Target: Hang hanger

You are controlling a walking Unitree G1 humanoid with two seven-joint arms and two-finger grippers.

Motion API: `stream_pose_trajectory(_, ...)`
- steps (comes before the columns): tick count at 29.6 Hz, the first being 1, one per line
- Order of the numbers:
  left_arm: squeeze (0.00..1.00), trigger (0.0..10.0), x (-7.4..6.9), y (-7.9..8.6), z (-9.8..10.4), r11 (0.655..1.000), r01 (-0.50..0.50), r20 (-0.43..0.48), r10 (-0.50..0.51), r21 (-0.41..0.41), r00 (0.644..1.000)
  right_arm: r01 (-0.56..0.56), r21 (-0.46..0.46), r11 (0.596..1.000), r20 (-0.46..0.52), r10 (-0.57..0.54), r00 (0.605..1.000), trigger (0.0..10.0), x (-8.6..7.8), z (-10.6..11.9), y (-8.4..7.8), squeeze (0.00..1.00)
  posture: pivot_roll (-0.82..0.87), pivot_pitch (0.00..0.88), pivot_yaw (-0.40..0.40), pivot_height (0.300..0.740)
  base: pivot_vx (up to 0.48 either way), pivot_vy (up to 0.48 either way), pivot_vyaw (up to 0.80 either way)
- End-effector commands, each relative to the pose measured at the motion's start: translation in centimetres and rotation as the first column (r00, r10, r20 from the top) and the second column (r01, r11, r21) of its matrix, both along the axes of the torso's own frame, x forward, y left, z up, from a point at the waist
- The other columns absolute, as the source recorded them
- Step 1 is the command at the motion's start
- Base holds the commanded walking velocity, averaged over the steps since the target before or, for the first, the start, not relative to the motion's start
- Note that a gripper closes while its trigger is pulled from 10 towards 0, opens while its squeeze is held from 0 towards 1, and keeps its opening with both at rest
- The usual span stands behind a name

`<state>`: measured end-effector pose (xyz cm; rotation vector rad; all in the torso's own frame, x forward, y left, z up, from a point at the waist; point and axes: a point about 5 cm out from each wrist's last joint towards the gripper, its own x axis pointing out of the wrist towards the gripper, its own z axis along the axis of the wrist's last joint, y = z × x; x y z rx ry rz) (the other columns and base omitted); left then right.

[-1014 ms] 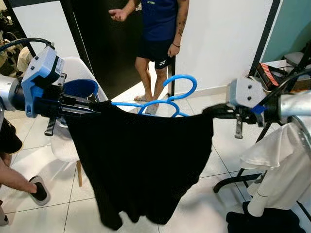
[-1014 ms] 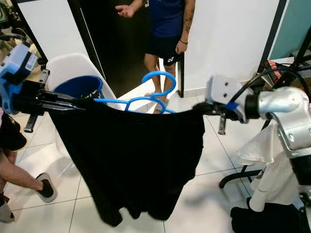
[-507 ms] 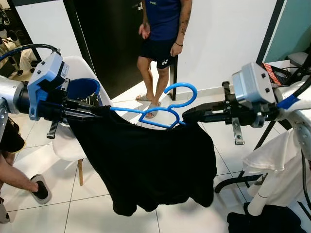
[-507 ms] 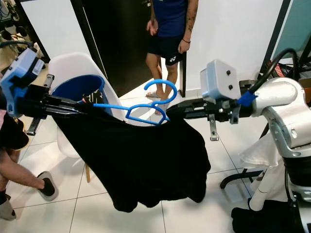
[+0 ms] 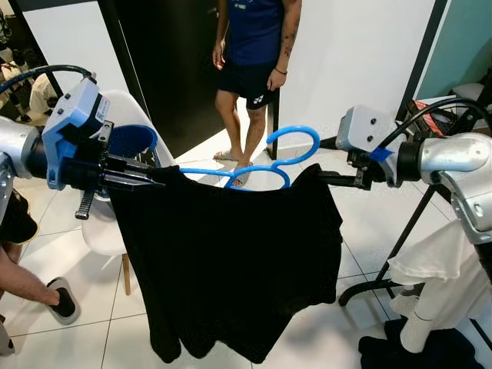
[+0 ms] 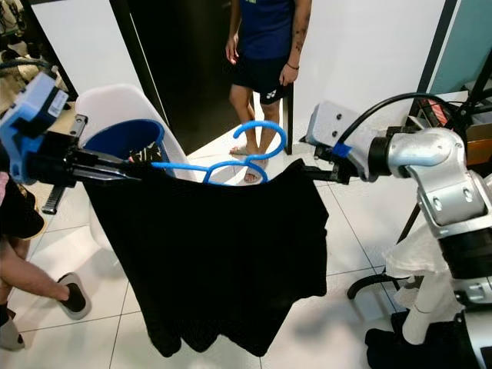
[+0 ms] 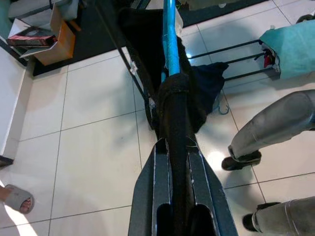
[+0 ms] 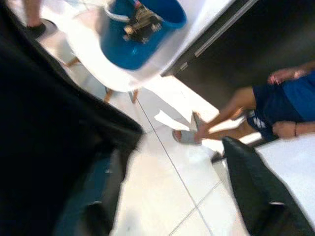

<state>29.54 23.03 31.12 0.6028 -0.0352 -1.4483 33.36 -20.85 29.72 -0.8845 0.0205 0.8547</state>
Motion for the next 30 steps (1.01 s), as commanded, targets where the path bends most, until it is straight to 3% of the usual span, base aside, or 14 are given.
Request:
stream_pose_trajectory(1, 0.0, 10.0, -0.5, 0.4, 0.2, 0.999, 0.008, -0.009, -0.008, 0.032, 1.0, 0.019, -0.005, 1.0, 0.027, -0.018, 0.999, 10.0, 0.1, 0.7, -0.4, 1.0, -0.08, 0.0, 0.063, 0.74, 0.0, 0.0, 0.0)
stream_pose_trajectory(7, 0.0, 10.0, -0.6, 0.2, 0.0, 0.999, 0.021, -0.016, -0.02, 0.029, 1.0, -0.086, 0.001, 0.996, -0.163, 0.085, 0.983, 10.0, -1.4, -0.6, -1.5, 1.0, -0.08, 0.0, 0.064, 0.74, 0.0, 0.0, 0.0)
stream_pose_trajectory(8, 0.0, 10.0, -0.6, 0.1, 0.0, 0.999, 0.024, -0.019, -0.023, 0.029, 1.0, -0.159, 0.051, 0.986, -0.259, 0.166, 0.951, 10.0, -2.5, -1.2, -1.6, 1.0, -0.08, 0.0, 0.063, 0.74, 0.0, 0.0, 0.0)
stream_pose_trajectory(10, 0.0, 10.0, -0.7, 0.0, -0.2, 0.999, 0.03, -0.025, -0.029, 0.03, 0.999, -0.309, 0.185, 0.933, -0.421, 0.359, 0.833, 10.0, -4.9, -1.9, -1.4, 1.0, -0.08, 0.0, 0.063, 0.74, 0.0, 0.0, 0.0)
stream_pose_trajectory(11, 0.0, 10.0, -0.7, 0.0, -0.2, 0.999, 0.03, -0.025, -0.029, 0.03, 0.999, -0.309, 0.185, 0.933, -0.421, 0.359, 0.833, 10.0, -4.9, -1.9, -1.4, 1.0, -0.08, 0.0, 0.063, 0.74, 0.0, 0.0, 0.0)
stream_pose_trajectory(15, 0.0, 10.0, -0.9, -0.2, -0.4, 0.999, 0.044, -0.035, -0.043, 0.029, 0.998, -0.363, 0.392, 0.845, -0.453, 0.521, 0.724, 10.0, -6.1, -1.5, -1.0, 1.0, -0.09, 0.0, 0.063, 0.74, 0.0, 0.0, 0.0)
stream_pose_trajectory(17, 0.0, 10.0, -0.9, -0.3, -0.4, 0.998, 0.047, -0.037, -0.046, 0.028, 0.998, -0.354, 0.44, 0.826, -0.444, 0.542, 0.714, 10.0, -6.1, -1.3, -1.0, 1.0, -0.09, 0.0, 0.063, 0.74, 0.0, 0.0, 0.0)
stream_pose_trajectory(21, 0.0, 10.0, -1.0, -0.4, -0.5, 0.998, 0.057, -0.045, -0.055, 0.028, 0.997, -0.284, 0.556, 0.782, -0.379, 0.541, 0.751, 10.0, -5.0, -0.8, -2.0, 1.0, -0.09, 0.0, 0.064, 0.74, 0.0, 0.0, 0.0)
stream_pose_trajectory(23, 0.0, 10.0, -1.0, -0.4, -0.6, 0.998, 0.059, -0.048, -0.057, 0.029, 0.997, -0.259, 0.606, 0.753, -0.355, 0.546, 0.759, 10.0, -4.9, -0.4, -2.6, 0.69, -0.08, 0.0, 0.063, 0.74, 0.0, 0.0, 0.0)
stream_pose_trajectory(24, 0.0, 10.0, -1.0, -0.4, -0.6, 0.998, 0.059, -0.049, -0.057, 0.03, 0.997, -0.256, 0.62, 0.742, -0.351, 0.554, 0.755, 10.0, -5.1, -0.3, -2.8, 0.69, -0.08, 0.0, 0.063, 0.74, 0.0, 0.0, 0.0)
stream_pose_trajectory(25, 0.0, 10.0, -1.0, -0.4, -0.6, 0.998, 0.058, -0.049, -0.056, 0.03, 0.997, -0.254, 0.628, 0.736, -0.353, 0.56, 0.75, 10.0, -5.3, -0.3, -2.9, 0.41, -0.08, 0.0, 0.063, 0.74, 0.0, 0.0, 0.0)
stream_pose_trajectory(27, 0.0, 10.0, -1.0, -0.3, -0.5, 0.998, 0.056, -0.047, -0.054, 0.03, 0.997, -0.256, 0.628, 0.735, -0.356, 0.564, 0.745, 10.0, -5.4, -0.3, -2.9, 0.41, -0.08, 0.0, 0.062, 0.74, 0.0, 0.0, 0.0)
stream_pose_trajectory(28, 0.0, 10.0, -1.0, -0.3, -0.5, 0.998, 0.054, -0.044, -0.052, 0.028, 0.998, -0.261, 0.635, 0.727, -0.361, 0.577, 0.733, 10.0, -5.8, -0.3, -2.9, 0.0, -0.09, 0.0, 0.062, 0.74, 0.0, 0.0, 0.0)
stream_pose_trajectory(30, 0.0, 10.0, -1.0, -0.2, -0.4, 0.999, 0.049, -0.035, -0.048, 0.023, 0.998, -0.273, 0.646, 0.713, -0.358, 0.599, 0.717, 10.0, -6.2, -0.2, -2.7, 0.0, -0.09, 0.0, 0.06, 0.74, 0.0, 0.0, 0.0)
